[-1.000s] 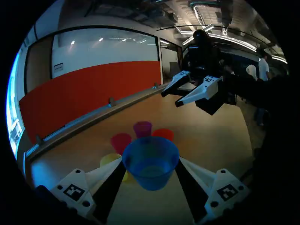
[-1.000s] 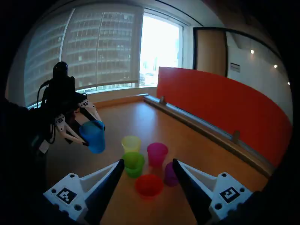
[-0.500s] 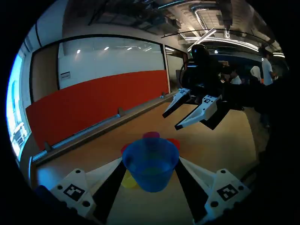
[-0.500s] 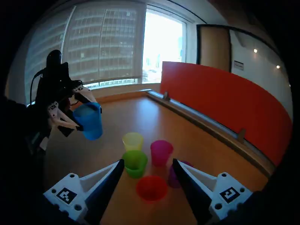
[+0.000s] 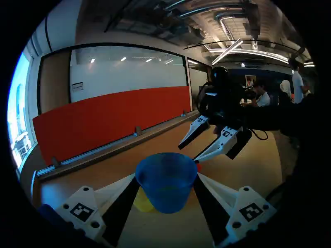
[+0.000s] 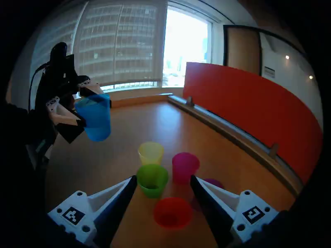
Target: Pour water
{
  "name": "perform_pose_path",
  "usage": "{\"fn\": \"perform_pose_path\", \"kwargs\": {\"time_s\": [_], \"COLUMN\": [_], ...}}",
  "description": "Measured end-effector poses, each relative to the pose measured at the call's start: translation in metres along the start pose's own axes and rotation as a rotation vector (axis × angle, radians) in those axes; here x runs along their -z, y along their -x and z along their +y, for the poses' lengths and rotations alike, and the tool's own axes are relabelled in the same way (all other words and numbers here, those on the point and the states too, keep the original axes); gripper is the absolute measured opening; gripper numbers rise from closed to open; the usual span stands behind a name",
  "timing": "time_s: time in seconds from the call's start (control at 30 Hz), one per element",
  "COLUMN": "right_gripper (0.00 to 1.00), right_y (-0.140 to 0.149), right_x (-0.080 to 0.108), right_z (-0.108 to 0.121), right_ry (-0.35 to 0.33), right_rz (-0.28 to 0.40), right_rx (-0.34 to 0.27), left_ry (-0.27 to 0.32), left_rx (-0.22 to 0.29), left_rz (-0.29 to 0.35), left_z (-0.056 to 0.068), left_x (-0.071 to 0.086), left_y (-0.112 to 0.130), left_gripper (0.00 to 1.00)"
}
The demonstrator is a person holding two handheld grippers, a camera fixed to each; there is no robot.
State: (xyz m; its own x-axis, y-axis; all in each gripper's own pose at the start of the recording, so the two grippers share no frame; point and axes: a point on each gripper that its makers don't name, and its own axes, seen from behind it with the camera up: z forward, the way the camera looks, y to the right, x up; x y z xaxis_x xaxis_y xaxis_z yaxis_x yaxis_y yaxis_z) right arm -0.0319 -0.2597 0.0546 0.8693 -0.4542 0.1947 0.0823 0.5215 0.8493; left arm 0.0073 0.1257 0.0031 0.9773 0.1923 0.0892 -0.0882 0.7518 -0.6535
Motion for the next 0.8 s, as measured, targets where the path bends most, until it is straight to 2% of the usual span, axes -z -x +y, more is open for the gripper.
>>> {"fn": "perform_pose_path", "kwargs": {"time_s": [0.4, 0.8], "right_gripper": [0.99, 0.99], "right_y": [0.009, 0.024], "right_x": [-0.024, -0.043], "right_z": [-0.006, -0.010], "right_ry": [-0.035, -0.057], "right_rz": [-0.036, -0.079], "right_rx": [0.003, 0.000], "left_ry": [-0.043, -0.074], "left_rx": [0.047, 0.060], "left_rz": [0.048, 0.077], "left_z": [-0.016, -0.027], "left_x": [0.013, 0.022], "left_y": [-0.008, -0.010], "left_gripper": [0.86, 0.86]}}
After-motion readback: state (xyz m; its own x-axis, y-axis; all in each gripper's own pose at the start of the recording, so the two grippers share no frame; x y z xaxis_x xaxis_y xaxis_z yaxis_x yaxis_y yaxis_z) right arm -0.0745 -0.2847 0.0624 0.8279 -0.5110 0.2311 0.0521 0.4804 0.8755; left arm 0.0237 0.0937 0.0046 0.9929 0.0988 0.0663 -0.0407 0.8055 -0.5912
